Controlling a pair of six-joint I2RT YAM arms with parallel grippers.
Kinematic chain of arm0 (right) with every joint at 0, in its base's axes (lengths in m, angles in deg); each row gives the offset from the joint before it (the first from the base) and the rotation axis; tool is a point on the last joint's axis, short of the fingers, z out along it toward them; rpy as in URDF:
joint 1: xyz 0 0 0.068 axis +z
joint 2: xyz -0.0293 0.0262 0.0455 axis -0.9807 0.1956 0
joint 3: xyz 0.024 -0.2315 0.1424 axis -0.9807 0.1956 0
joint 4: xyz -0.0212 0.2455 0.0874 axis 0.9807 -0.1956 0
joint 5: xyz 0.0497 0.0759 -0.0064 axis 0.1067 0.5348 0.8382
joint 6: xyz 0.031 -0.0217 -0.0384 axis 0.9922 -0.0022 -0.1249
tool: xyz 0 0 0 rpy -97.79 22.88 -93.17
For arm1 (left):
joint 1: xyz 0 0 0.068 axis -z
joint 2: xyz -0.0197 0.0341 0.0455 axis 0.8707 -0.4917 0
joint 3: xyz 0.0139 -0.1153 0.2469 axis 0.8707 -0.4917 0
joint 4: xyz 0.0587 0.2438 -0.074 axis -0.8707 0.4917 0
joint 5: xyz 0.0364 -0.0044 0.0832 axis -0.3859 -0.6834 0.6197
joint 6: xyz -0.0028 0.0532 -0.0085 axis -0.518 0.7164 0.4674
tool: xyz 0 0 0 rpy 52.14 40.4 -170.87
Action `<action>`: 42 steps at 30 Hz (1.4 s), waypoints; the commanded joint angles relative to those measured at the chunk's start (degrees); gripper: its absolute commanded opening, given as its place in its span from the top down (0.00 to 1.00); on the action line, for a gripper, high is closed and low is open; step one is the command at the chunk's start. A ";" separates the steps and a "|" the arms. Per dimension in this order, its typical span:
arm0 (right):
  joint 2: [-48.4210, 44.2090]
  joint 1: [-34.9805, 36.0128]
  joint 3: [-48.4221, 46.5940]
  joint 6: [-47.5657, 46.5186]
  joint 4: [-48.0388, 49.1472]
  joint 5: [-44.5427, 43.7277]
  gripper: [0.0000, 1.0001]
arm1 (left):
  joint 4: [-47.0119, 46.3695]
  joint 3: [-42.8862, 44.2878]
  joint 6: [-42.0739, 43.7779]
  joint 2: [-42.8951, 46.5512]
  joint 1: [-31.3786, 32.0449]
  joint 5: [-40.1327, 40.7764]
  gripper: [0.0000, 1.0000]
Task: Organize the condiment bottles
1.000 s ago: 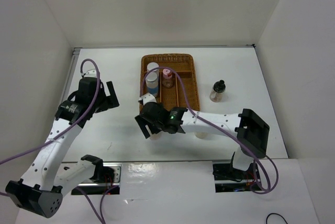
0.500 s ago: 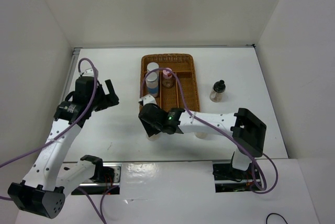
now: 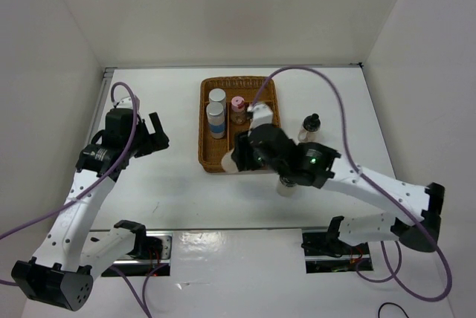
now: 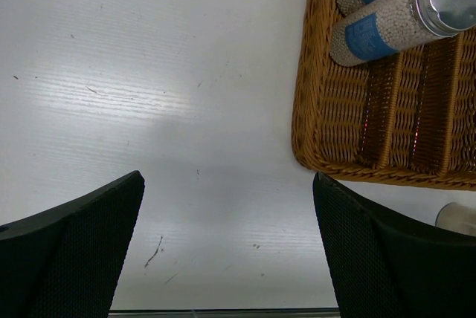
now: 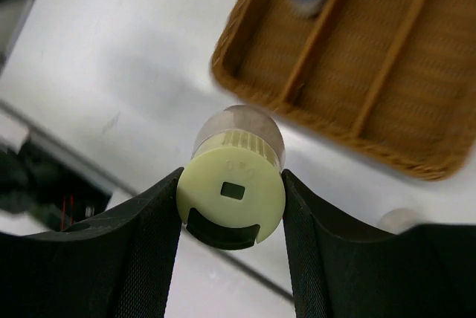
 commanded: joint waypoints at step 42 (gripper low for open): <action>35.46 -24.96 -17.23 -12.73 14.19 4.10 0.53 | -5.97 -2.01 2.60 -1.63 -1.40 -5.61 0.00</action>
